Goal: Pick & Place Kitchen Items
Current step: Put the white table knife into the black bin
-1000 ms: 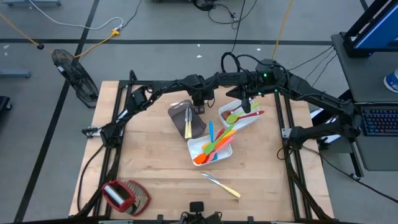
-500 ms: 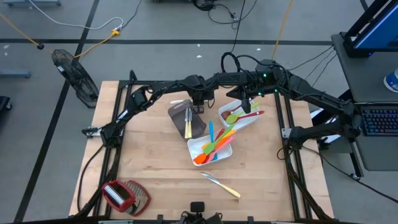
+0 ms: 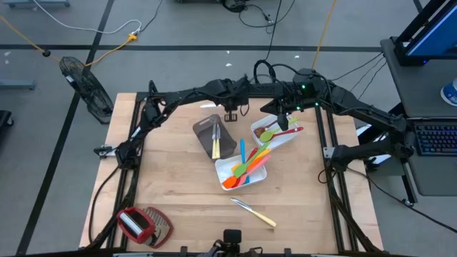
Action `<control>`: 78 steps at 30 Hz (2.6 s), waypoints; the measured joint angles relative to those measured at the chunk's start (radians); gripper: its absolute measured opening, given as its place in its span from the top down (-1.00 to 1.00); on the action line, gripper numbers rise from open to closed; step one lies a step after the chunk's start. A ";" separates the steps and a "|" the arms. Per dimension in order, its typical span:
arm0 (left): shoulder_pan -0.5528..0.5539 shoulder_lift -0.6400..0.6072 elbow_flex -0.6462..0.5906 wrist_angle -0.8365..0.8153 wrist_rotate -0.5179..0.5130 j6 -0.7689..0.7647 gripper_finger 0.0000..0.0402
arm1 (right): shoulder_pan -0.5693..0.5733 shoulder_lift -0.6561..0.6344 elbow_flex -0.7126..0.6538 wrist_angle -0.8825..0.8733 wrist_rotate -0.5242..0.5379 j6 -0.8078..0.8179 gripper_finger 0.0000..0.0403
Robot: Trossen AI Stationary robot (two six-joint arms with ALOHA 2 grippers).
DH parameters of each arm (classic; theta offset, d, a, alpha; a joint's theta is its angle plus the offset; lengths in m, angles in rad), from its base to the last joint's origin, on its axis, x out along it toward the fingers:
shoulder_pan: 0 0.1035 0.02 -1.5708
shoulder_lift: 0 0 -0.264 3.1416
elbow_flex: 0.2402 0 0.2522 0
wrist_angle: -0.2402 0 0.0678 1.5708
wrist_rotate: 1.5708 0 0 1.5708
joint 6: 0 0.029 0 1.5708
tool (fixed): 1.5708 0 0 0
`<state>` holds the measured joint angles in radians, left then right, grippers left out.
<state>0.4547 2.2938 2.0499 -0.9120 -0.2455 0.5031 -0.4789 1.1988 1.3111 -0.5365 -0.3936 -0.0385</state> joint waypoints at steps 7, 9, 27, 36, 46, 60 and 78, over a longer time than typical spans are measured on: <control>0.005 -0.108 0.003 0.049 0.005 -0.036 0.75 | -0.002 0.000 0.000 -0.015 0.002 -0.006 0.98; 0.005 -0.147 0.003 0.097 0.006 -0.052 0.75 | -0.004 0.000 0.000 -0.022 0.002 -0.012 0.98; -0.160 -0.433 0.004 0.095 -0.065 -0.263 0.75 | -0.006 0.000 0.000 0.121 0.079 -0.176 0.77; -0.354 -0.441 0.004 -0.033 -0.284 -0.290 0.75 | -0.006 0.000 0.000 0.114 0.085 -0.236 0.26; -0.471 -0.441 0.003 -0.090 -0.323 -0.335 0.75 | 0.035 0.000 0.000 0.090 0.105 -0.261 -0.07; -0.490 -0.402 0.002 -0.191 -0.121 -0.273 0.75 | 0.034 -0.002 0.000 -0.068 0.110 -0.210 -0.09; -0.405 -0.362 -0.209 -0.106 0.142 0.136 0.75 | 0.034 -0.002 0.000 -0.232 0.237 -0.127 -0.08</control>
<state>0.0497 1.9316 1.8412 -1.0179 -0.1035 0.6387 -0.4450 1.1965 1.3109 -0.7685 -0.1568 -0.1652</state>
